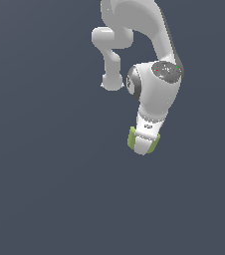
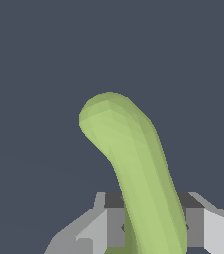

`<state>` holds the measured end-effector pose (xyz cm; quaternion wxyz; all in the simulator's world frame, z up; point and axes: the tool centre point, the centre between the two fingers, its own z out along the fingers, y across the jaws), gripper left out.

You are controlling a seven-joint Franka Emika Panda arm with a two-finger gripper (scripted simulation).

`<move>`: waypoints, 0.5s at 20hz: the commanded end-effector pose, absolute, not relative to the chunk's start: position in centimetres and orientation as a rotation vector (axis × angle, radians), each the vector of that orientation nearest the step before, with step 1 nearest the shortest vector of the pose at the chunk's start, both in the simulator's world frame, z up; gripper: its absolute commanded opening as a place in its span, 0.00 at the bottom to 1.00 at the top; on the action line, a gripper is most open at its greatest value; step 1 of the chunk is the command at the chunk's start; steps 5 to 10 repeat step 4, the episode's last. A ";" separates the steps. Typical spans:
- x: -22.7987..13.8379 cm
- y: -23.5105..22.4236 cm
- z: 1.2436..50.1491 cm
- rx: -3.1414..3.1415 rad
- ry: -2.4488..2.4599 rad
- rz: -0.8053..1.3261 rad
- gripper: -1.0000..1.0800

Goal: Pick up the object and move it to a goal position.

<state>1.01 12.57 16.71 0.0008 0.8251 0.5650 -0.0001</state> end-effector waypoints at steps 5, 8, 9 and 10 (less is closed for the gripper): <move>0.6 13.4 17.5 2.593 1.773 0.000 0.00; 0.6 13.4 17.5 2.593 1.773 0.000 0.00; 0.6 13.4 17.5 2.593 1.773 0.000 0.00; 0.6 13.4 17.5 2.593 1.773 0.000 0.00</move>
